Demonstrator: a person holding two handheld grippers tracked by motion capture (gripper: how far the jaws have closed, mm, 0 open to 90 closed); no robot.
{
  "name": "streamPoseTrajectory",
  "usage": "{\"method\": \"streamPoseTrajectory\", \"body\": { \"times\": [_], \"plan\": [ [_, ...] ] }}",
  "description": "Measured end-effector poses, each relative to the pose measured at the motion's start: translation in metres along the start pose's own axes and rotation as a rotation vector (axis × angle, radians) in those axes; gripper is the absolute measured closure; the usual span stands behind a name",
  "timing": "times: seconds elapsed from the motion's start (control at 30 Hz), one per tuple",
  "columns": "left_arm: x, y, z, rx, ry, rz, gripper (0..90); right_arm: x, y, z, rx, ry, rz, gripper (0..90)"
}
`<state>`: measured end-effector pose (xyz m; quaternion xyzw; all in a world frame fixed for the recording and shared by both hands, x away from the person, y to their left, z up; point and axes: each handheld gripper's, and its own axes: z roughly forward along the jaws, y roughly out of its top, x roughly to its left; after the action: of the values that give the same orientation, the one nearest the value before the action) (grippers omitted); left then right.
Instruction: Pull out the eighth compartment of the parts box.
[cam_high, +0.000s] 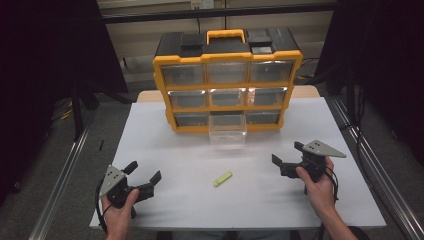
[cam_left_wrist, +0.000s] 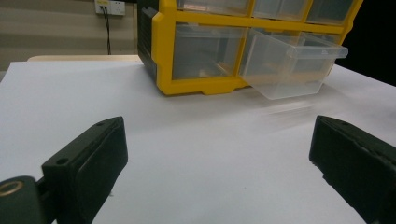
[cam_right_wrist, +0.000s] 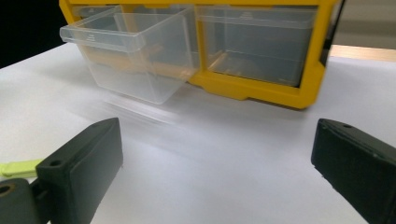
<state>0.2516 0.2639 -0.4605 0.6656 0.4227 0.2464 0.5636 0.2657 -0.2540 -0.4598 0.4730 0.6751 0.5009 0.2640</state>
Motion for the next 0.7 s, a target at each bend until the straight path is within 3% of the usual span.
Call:
{"method": "streamPoseTrajectory", "body": {
  "times": [0.17,0.4,0.6,0.7],
  "plan": [
    [-0.001,0.001,0.001,-0.001,0.001,0.003,4.5,-0.005,-0.003,-0.01,-0.004,-0.036,-0.005,1.6],
    [-0.001,0.001,0.001,-0.003,0.001,0.001,4.5,-0.008,-0.011,-0.024,0.007,-0.035,-0.019,1.6],
    [-0.003,0.001,0.002,0.002,-0.001,0.003,4.5,-0.017,-0.02,-0.043,0.003,-0.047,0.026,0.9],
    [-0.003,0.0,0.003,0.011,-0.003,0.004,4.5,-0.018,-0.02,-0.042,0.007,-0.042,0.024,0.9]
  ]
}}
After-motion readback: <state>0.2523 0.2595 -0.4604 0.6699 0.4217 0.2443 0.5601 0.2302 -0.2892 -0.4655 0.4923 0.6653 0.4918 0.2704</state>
